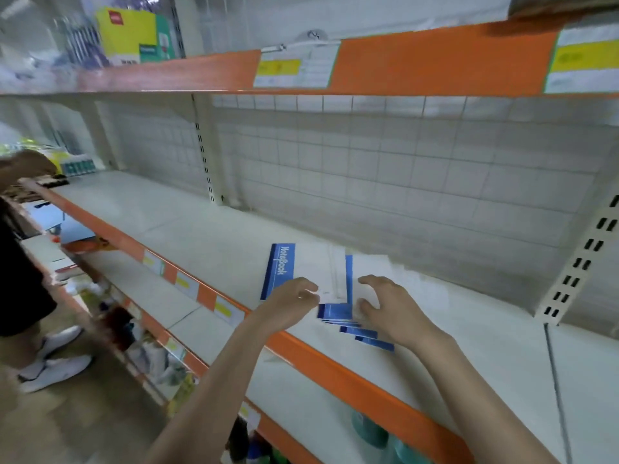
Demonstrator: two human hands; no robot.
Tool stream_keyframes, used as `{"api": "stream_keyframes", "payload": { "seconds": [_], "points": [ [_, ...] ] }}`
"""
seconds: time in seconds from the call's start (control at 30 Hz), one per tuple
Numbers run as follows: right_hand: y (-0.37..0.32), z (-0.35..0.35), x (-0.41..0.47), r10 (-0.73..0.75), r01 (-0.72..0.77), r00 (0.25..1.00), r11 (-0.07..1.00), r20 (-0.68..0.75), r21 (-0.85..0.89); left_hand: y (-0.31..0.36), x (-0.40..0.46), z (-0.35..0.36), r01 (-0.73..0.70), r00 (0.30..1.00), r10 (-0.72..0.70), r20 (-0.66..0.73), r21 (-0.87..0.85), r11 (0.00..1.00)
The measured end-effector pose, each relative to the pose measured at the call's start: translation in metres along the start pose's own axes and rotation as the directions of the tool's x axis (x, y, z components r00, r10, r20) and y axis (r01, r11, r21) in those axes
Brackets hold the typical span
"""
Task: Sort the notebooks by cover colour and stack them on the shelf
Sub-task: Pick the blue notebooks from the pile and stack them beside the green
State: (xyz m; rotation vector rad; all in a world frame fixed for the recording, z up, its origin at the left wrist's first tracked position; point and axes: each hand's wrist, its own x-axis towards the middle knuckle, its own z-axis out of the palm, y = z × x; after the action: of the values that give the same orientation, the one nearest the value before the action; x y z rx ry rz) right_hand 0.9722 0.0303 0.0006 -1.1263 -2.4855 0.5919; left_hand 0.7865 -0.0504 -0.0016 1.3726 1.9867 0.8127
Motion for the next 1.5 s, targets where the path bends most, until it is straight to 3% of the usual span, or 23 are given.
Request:
{"api": "stream_keyframes", "payload": {
  "seconds": [0.37, 0.63, 0.7, 0.87, 1.03, 1.13, 1.27, 1.3, 1.33, 1.4, 1.43, 1.5],
  "points": [
    [-0.030, 0.039, 0.097, 0.095, -0.095, 0.995, 0.994, 0.012, 0.046, -0.041, 0.083, -0.066, -0.013, 0.999, 0.015, -0.033, 0.081, 0.997],
    [-0.024, 0.058, 0.102, 0.096, -0.096, 0.995, 0.995, 0.021, 0.003, -0.057, 0.109, -0.061, 0.145, 0.987, -0.112, -0.117, 0.340, 0.929],
    [-0.021, 0.059, 0.100, 0.094, -0.094, 0.996, 0.996, 0.009, 0.004, -0.056, 0.113, -0.055, 0.140, 0.987, -0.103, -0.126, 0.338, 0.931],
    [-0.021, 0.060, 0.097, 0.096, -0.096, 0.995, 0.995, 0.001, -0.004, -0.058, 0.121, -0.048, 0.123, 0.981, -0.104, -0.166, 0.106, 0.987],
    [-0.027, 0.060, 0.097, 0.022, -0.022, 1.000, 1.000, -0.008, -0.012, -0.058, 0.129, -0.047, 0.015, 0.961, -0.047, -0.271, -0.119, 0.993],
    [-0.033, 0.065, 0.096, -0.075, 0.079, 0.996, 0.993, 0.043, -0.085, -0.053, 0.131, -0.053, 0.026, 0.977, -0.126, -0.174, -0.488, 0.873],
    [-0.037, 0.069, 0.099, -0.126, 0.126, 0.992, 0.952, 0.019, -0.280, -0.039, 0.128, -0.054, 0.092, 0.985, -0.167, -0.051, -0.662, 0.744],
    [-0.036, 0.068, 0.099, -0.124, 0.119, 0.992, 0.944, 0.003, -0.308, -0.038, 0.127, -0.054, 0.095, 0.984, -0.171, -0.053, -0.652, 0.752],
    [-0.035, 0.067, 0.099, -0.119, 0.110, 0.993, 0.950, -0.012, -0.293, -0.040, 0.128, -0.054, 0.068, 0.985, -0.142, -0.096, -0.542, 0.838],
    [-0.034, 0.063, 0.097, -0.087, 0.082, 0.996, 0.983, -0.024, -0.166, -0.050, 0.129, -0.054, 0.029, 0.969, -0.054, -0.241, -0.105, 0.994],
    [-0.034, 0.061, 0.096, -0.069, 0.067, 0.997, 0.995, -0.019, -0.072, -0.055, 0.129, -0.054, 0.056, 0.957, -0.028, -0.288, 0.090, 0.994],
    [-0.033, 0.058, 0.094, -0.058, 0.058, 0.998, 0.996, 0.000, 0.066, -0.060, 0.128, -0.049, 0.097, 0.963, -0.023, -0.268, 0.267, 0.959]
  ]
}}
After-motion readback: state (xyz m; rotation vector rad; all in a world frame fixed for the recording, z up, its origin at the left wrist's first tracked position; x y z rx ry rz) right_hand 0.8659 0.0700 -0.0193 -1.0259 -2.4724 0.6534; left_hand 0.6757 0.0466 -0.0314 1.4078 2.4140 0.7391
